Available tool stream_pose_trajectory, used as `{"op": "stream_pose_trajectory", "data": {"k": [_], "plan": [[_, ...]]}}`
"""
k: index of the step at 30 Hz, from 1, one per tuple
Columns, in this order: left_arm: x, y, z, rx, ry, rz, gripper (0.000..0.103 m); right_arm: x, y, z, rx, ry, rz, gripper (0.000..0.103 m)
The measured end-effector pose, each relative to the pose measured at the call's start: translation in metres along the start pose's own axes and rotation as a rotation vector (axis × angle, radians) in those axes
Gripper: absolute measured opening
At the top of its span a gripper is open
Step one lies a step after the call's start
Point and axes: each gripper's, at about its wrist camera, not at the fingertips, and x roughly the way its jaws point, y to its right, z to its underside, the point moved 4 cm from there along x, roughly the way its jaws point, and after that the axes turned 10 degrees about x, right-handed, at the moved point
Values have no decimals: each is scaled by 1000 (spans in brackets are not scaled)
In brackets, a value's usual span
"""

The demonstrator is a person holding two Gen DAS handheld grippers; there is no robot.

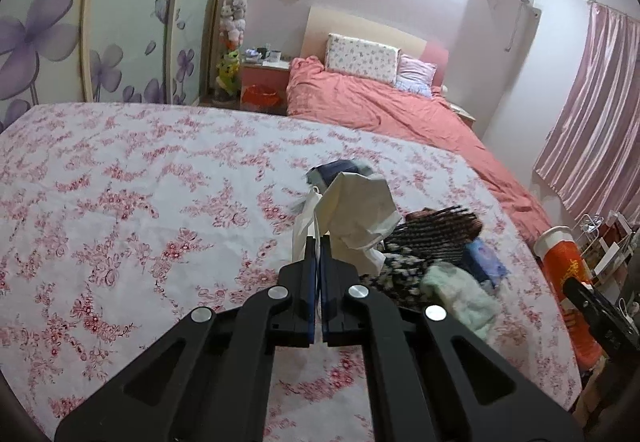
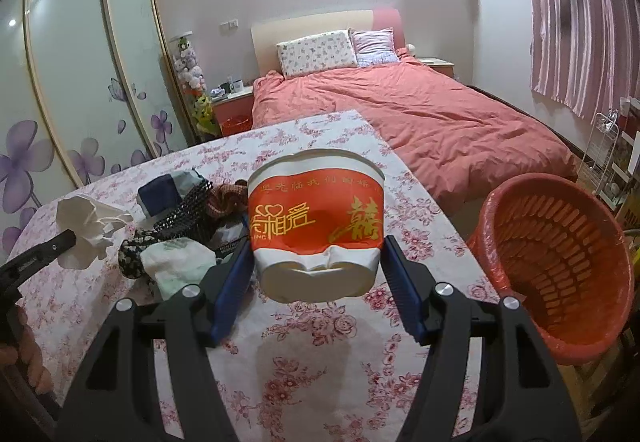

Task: Collect trash
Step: 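Carry the paper cup and tissue with both tools over the orange basket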

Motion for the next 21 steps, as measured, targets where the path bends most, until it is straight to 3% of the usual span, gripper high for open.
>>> {"op": "stream_pose_trajectory", "data": {"k": [11,21], "plan": [[-30,52,-19,53,57,96,1,-38,32,-17,39,86,9,63],[-36,145,-29,158,81,260,1,-83,88,-35,58,238,119,63]]}}
